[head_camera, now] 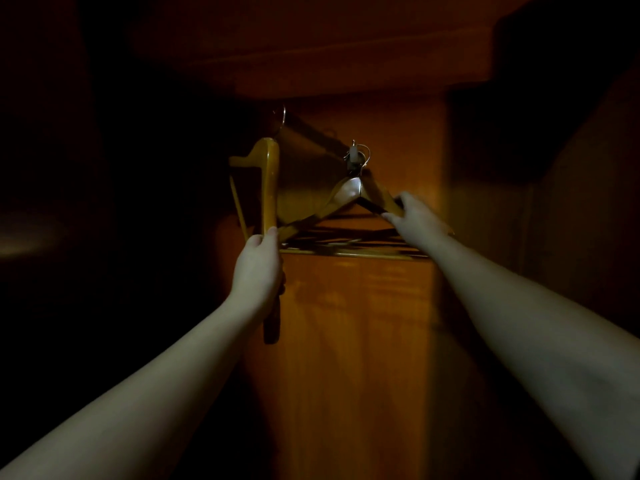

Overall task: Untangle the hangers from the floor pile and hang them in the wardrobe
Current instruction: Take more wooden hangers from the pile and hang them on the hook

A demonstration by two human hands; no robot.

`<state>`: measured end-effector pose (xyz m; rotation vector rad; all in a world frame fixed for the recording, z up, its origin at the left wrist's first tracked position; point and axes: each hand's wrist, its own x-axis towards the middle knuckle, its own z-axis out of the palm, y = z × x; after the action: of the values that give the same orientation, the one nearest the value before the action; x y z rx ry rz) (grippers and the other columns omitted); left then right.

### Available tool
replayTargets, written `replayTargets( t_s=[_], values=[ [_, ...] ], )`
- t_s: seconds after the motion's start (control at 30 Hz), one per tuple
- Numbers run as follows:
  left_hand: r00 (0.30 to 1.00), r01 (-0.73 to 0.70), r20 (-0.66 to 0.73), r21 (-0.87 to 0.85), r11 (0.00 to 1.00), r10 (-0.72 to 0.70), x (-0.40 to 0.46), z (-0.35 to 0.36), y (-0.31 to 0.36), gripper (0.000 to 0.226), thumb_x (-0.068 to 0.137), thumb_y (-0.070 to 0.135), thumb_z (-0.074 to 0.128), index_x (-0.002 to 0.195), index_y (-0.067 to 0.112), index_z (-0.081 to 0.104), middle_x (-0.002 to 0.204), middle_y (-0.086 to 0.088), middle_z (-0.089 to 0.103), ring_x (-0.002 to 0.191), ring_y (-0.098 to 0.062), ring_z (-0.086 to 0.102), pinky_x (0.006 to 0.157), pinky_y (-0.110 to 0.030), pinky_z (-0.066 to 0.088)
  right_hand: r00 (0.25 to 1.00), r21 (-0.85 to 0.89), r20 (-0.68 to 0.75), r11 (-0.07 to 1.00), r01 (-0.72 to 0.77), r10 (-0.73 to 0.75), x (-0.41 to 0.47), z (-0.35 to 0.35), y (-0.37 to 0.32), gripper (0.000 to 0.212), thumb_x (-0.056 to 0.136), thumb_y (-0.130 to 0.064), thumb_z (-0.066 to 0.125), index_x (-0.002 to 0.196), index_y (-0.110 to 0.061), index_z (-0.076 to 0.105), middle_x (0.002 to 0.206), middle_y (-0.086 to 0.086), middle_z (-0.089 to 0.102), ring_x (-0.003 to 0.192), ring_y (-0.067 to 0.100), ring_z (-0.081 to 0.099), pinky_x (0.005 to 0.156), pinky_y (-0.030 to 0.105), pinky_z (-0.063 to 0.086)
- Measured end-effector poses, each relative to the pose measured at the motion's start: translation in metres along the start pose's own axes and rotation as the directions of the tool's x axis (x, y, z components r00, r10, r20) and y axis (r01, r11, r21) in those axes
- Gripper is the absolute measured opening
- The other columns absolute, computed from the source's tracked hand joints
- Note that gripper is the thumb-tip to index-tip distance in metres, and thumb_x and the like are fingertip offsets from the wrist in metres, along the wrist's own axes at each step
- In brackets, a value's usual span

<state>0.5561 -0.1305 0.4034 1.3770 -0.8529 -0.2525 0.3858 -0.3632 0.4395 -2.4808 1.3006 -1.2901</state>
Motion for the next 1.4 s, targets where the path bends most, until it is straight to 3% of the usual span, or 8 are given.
replayTargets(
  t_s=[0.17, 0.43, 1.17, 1.4],
  values=[
    [1.000, -0.014, 0.004, 0.002, 1.000, 0.014, 0.003, 0.000, -0.001, 0.037, 0.102, 0.044, 0.038, 0.110, 0.012, 0.055, 0.066, -0.001, 0.045, 0.052, -0.015, 0.043, 0.047, -0.029, 0.036, 0.999, -0.037, -0.012, 0.998, 0.044, -0.044, 0.003, 0.012, 0.003, 0.039, 0.093, -0.035, 0.061, 0.126, -0.016, 0.051, 0.127, 0.003, 0.050, 0.125, 0.022, 0.042, 0.099, 0.042, 0.043],
    [1.000, -0.006, 0.002, -0.020, 1.000, 0.006, 0.005, -0.001, -0.005, 0.036, 0.101, 0.046, 0.039, 0.106, 0.015, 0.056, 0.068, -0.001, 0.046, 0.055, -0.016, 0.045, 0.049, -0.030, 0.037, 0.998, -0.038, -0.065, 0.999, 0.021, -0.023, 0.009, 0.024, 0.005, 0.041, 0.092, -0.033, 0.061, 0.129, -0.016, 0.053, 0.129, 0.004, 0.051, 0.128, 0.024, 0.040, 0.110, 0.045, 0.029],
    [0.999, 0.005, 0.032, -0.027, 1.000, -0.004, -0.003, -0.007, -0.007, 0.029, 0.102, 0.043, 0.039, 0.095, 0.021, 0.055, 0.068, 0.000, 0.045, 0.054, -0.014, 0.044, 0.047, -0.029, 0.037, 0.993, -0.077, -0.075, 0.993, -0.093, 0.087, 0.026, 0.028, 0.010, 0.039, 0.086, -0.037, 0.069, 0.118, -0.017, 0.058, 0.118, 0.005, 0.056, 0.116, 0.027, 0.049, 0.100, 0.045, 0.038],
    [1.000, -0.009, 0.031, 0.024, 1.000, 0.008, -0.011, -0.009, -0.008, 0.028, 0.103, 0.044, 0.037, 0.096, 0.023, 0.054, 0.067, -0.001, 0.047, 0.054, -0.014, 0.046, 0.045, -0.028, 0.039, 0.993, -0.171, -0.040, 0.978, -0.121, 0.115, 0.022, 0.020, 0.007, 0.046, 0.087, -0.039, 0.067, 0.125, -0.016, 0.052, 0.124, 0.007, 0.053, 0.120, 0.027, 0.045, 0.101, 0.044, 0.033]
  ],
)
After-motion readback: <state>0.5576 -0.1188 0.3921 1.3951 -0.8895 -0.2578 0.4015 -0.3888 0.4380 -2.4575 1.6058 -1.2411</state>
